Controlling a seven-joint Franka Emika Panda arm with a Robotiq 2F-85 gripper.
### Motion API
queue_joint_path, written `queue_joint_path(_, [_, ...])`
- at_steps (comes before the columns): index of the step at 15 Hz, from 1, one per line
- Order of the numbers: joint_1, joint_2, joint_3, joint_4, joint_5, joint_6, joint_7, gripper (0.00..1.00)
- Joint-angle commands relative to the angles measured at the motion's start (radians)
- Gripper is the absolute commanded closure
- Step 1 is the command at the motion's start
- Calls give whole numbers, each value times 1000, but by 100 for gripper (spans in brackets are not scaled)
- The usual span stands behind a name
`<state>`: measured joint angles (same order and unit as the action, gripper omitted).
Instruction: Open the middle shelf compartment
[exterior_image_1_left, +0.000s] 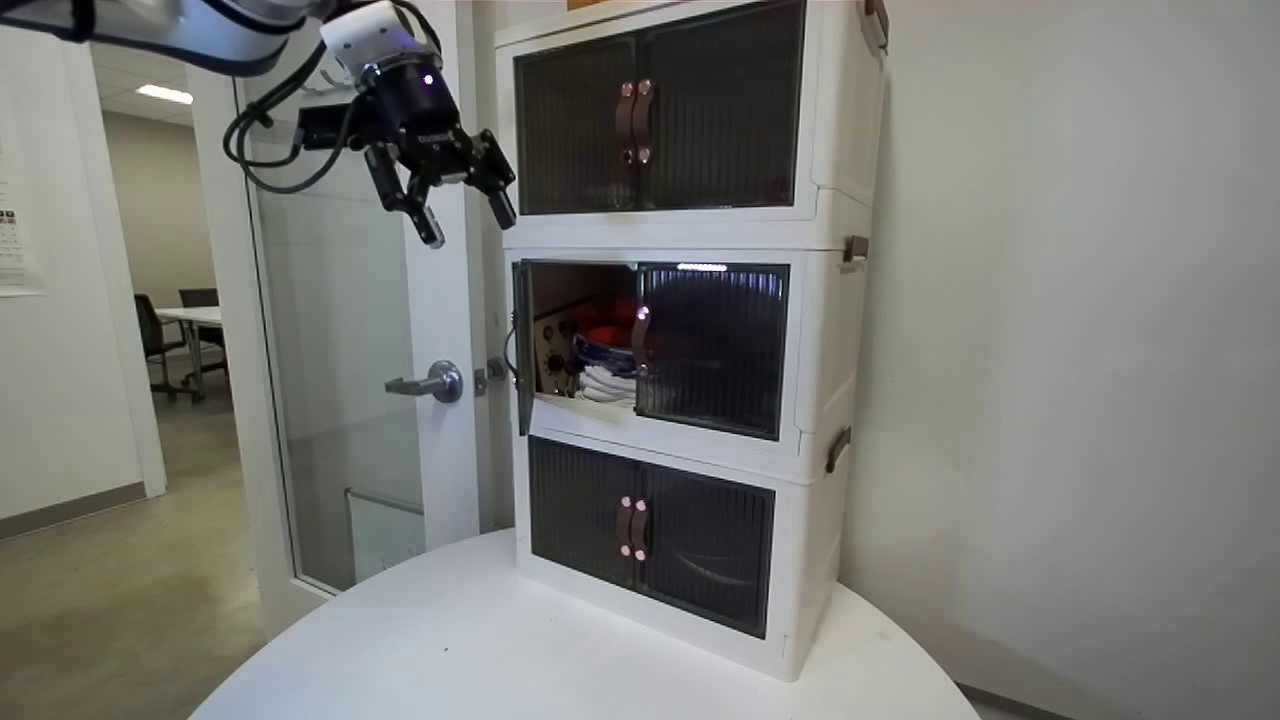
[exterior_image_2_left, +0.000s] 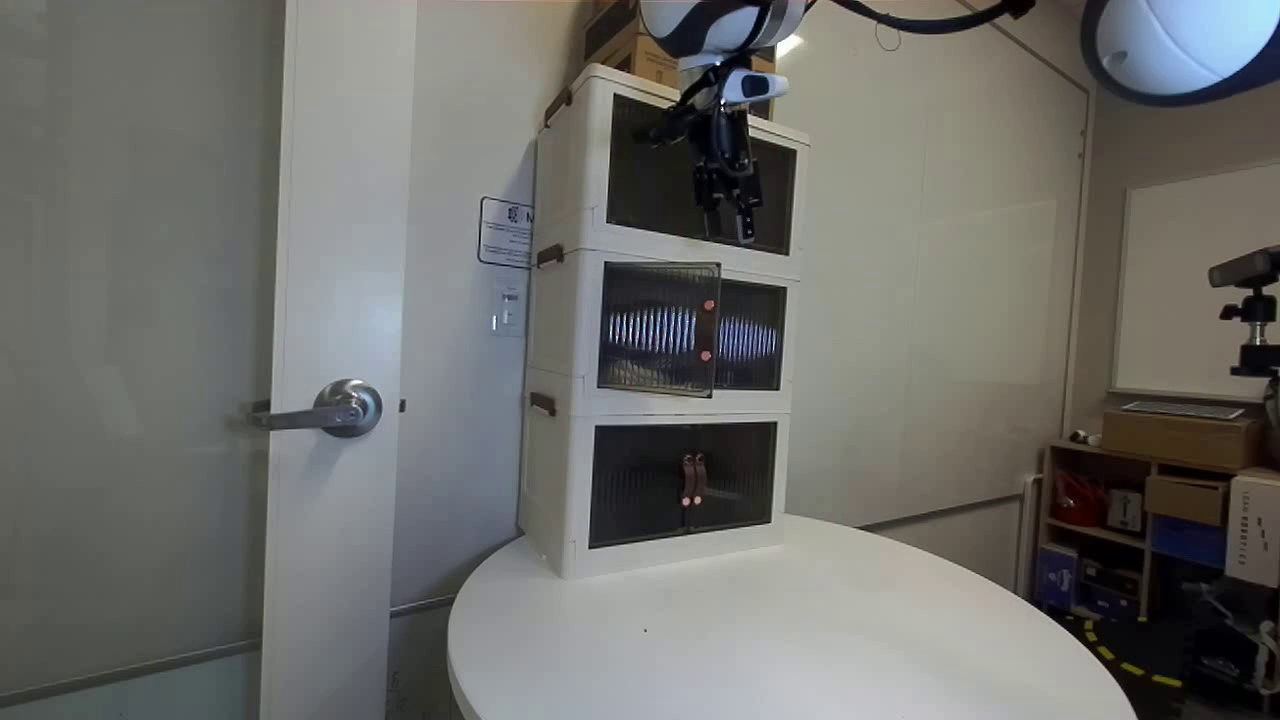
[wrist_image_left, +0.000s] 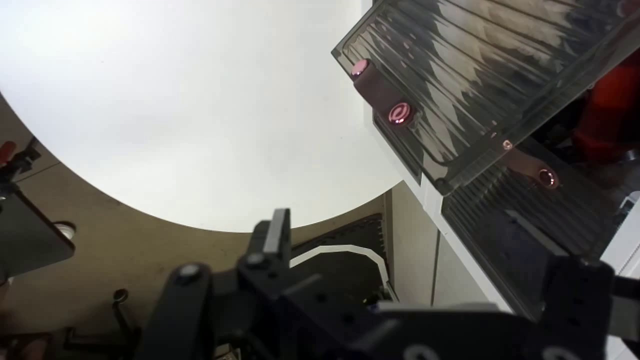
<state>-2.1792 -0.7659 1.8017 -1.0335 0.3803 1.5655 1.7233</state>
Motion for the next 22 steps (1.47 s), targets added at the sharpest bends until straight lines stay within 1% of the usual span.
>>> queue_joint_path(1, [-113, -45, 32, 149, 30, -128, 97, 0])
queue_joint_path(3, [-163, -68, 47, 201, 39, -192, 186, 0])
queue_joint_path(6, [-234, -85, 74, 257, 65, -251, 294, 0])
queue_joint_path(8, [-268, -94, 86, 288, 84, -255, 363, 0])
queue_joint_path(11, [-300, -109, 96, 325, 92, -212, 429, 0])
queue_joint_path(12, [-304, -113, 97, 336, 86, -198, 441, 0])
queue_joint_path(13, [-266, -125, 39, 303, 118, -175, 417, 0])
queue_joint_path(15, [-271, -141, 33, 318, 136, -126, 404, 0])
queue_joint_path(16, [-288, -154, 40, 339, 149, -94, 400, 0])
queue_joint_path(17, [-291, -161, 41, 345, 157, -61, 396, 0])
queue_joint_path(19, [-276, -167, 42, 319, 177, 0, 384, 0])
queue_joint_path(22, [-276, -173, 58, 311, 193, -25, 356, 0])
